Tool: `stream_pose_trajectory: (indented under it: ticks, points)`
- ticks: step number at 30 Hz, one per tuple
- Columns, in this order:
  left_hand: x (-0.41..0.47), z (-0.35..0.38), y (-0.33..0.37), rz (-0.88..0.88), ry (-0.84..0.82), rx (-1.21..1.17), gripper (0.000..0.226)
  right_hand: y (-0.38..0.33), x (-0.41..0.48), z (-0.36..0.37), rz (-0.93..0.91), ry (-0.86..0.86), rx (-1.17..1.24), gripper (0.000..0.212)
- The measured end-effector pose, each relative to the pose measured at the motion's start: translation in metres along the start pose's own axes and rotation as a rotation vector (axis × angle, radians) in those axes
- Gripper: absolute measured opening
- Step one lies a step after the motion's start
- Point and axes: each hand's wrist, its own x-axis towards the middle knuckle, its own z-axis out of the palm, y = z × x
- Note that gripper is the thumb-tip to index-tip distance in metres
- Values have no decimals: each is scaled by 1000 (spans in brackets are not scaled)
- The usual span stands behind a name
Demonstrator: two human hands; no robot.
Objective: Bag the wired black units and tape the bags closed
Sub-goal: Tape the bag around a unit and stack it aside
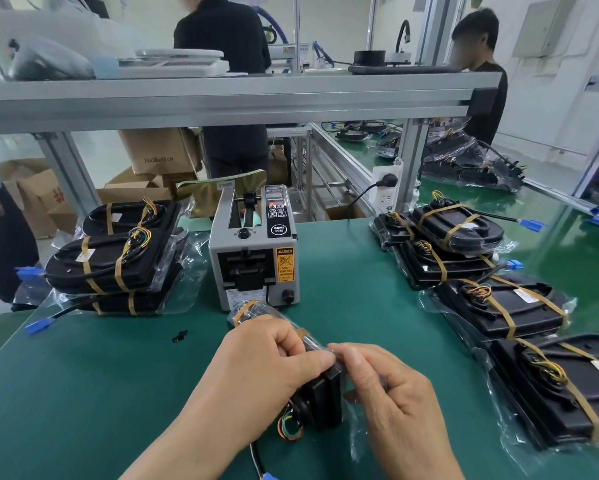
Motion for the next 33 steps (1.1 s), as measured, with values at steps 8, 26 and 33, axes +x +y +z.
stream_pose_trajectory:
  ticks: [8,26,33]
  points:
    - [4,1,-5,20,-30,-1,20,1,1,-2,-3,-15,-31,26]
    - [9,-12,-9,74,-137,19,16,-2,3,3,-14,8,-21,20]
    - [1,-10,-12,102,-92,-35,8,0,10,3,-50,-56,-148,39]
